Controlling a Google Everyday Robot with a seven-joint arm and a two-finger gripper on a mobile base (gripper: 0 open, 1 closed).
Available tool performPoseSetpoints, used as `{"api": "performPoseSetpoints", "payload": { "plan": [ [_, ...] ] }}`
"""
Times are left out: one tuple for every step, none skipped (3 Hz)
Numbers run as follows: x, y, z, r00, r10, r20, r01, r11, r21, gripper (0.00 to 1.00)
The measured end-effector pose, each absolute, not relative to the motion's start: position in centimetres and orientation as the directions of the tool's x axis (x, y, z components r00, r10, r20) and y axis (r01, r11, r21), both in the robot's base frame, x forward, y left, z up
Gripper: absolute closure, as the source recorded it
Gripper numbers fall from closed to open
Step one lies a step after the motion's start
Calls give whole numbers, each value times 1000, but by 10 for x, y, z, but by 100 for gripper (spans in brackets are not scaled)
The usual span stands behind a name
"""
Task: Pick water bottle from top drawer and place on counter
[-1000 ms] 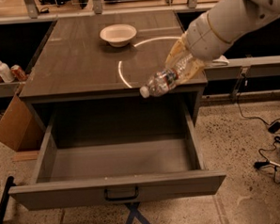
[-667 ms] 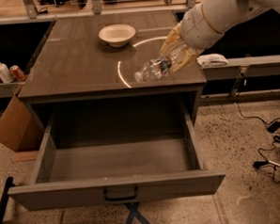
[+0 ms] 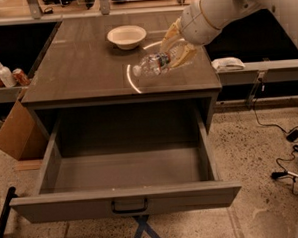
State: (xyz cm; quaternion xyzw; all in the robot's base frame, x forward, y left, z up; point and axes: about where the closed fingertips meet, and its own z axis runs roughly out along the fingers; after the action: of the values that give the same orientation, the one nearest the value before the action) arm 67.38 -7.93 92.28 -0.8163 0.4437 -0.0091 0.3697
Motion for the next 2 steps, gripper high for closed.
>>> {"api": "performPoseSetpoints", "payload": {
  "plan": [
    [693, -64, 917, 591, -733, -336, -736, -321, -596, 57],
    [707, -54, 910, 577, -737, -353, -751, -309, -583, 36]
  ]
}}
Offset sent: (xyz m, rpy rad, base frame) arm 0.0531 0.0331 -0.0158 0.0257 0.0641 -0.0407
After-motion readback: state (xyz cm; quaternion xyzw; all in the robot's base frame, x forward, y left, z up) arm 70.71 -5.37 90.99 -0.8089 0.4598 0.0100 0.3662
